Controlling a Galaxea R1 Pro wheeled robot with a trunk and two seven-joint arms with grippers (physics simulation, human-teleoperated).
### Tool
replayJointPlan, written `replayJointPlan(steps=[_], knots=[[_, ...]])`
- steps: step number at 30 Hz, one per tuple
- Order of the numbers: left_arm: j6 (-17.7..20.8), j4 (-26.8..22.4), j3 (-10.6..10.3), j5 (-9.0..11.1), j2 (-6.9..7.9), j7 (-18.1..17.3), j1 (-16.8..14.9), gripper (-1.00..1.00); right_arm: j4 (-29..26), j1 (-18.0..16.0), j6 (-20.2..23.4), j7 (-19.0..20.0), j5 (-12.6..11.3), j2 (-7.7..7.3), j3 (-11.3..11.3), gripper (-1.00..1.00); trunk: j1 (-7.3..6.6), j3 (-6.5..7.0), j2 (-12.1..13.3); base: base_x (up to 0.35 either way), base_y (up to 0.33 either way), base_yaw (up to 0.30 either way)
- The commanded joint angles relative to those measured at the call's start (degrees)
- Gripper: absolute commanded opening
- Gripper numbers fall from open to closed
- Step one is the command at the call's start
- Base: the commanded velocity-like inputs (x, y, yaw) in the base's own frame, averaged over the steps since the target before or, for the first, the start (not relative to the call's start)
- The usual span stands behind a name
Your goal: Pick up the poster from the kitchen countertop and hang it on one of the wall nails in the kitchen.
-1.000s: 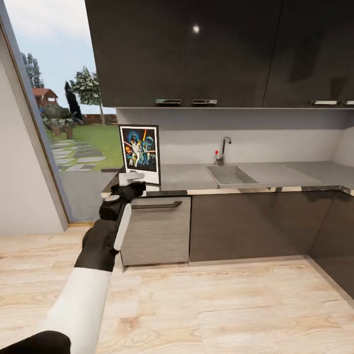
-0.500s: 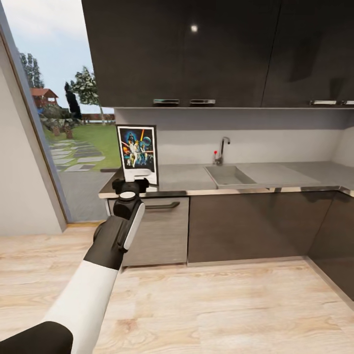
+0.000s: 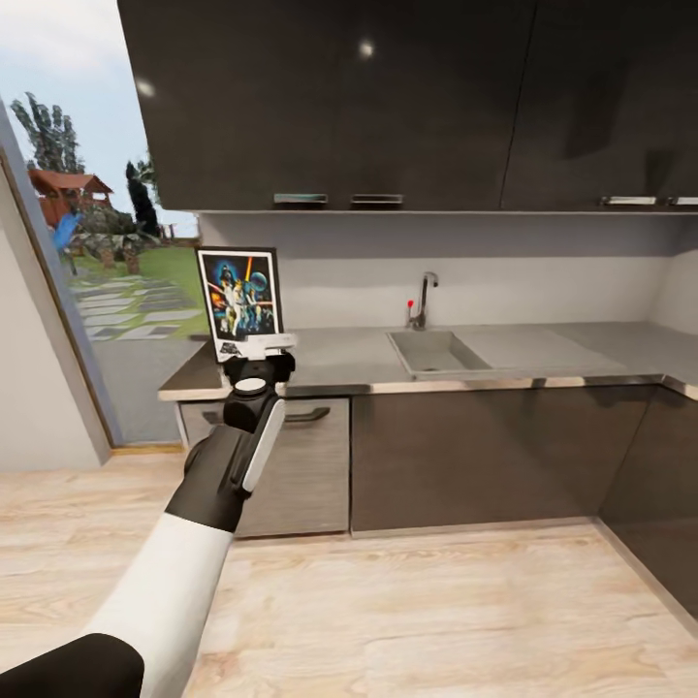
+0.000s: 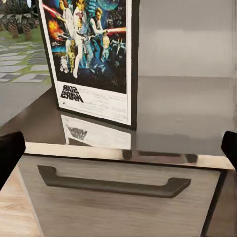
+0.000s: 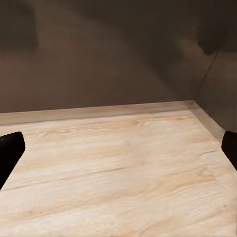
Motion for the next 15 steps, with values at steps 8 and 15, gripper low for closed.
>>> replayJointPlan(steps=[8,15], knots=[[-0.31,0.03,-0.05,0.62,0.00,0.68,-0.05,1.00,0.44,0.00,-0.02,-0.22,0.12,-0.03,0.10,1.00,0.02,-0.05,-0.03,0.198,-0.258,0.000],[-8.68,7.35,0.22,0.56,0.00,5.97,-0.05,1.00,1.02,-0.01,0.02,-0.19,0.14,-0.03,0.10,1.00,0.02,-0.05,-0.03,0.055,-0.067,0.000]])
